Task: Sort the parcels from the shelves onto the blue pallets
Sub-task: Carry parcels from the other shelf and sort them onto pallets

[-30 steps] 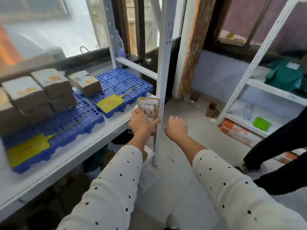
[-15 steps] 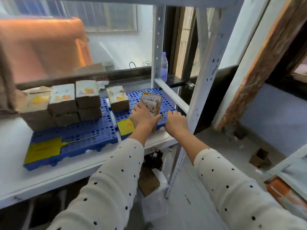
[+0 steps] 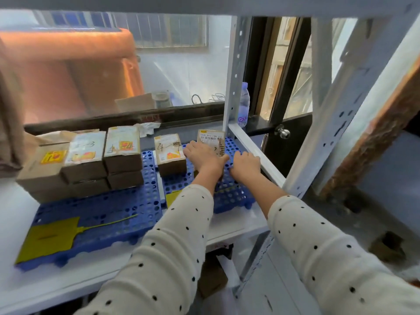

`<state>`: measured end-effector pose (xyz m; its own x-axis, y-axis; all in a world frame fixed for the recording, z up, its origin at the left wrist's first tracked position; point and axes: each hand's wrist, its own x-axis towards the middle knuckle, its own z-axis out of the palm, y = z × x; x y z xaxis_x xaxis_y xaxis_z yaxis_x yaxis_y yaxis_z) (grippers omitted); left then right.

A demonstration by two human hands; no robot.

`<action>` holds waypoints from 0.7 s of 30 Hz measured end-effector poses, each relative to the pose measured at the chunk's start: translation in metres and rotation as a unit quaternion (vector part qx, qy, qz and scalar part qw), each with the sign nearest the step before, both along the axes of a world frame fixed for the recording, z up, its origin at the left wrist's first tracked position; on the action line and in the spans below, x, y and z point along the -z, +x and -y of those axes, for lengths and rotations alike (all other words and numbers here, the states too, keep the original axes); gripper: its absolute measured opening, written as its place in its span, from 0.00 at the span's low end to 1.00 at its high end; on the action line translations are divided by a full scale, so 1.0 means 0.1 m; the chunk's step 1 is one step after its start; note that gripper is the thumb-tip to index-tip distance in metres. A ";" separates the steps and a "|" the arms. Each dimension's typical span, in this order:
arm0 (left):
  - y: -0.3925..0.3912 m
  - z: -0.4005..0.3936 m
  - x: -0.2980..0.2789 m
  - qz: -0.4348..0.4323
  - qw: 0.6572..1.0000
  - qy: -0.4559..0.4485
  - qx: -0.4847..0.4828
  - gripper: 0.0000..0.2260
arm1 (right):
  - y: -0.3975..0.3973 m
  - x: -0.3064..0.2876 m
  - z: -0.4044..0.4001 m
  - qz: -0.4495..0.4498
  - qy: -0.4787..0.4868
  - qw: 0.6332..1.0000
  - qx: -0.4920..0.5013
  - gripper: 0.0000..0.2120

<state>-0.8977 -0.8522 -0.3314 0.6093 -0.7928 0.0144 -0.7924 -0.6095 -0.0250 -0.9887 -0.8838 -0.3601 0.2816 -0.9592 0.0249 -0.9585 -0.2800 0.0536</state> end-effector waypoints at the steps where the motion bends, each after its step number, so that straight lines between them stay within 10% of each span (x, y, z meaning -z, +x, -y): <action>1: 0.01 0.04 -0.01 -0.005 1.000 0.013 -0.010 0.43 | 0.04 0.01 0.06 0.003 0.000 1.000 -0.007 0.21; 21: 0.22 0.73 0.11 0.017 0.982 0.143 -0.118 0.25 | 0.53 0.07 0.85 0.011 0.047 0.988 -0.145 0.18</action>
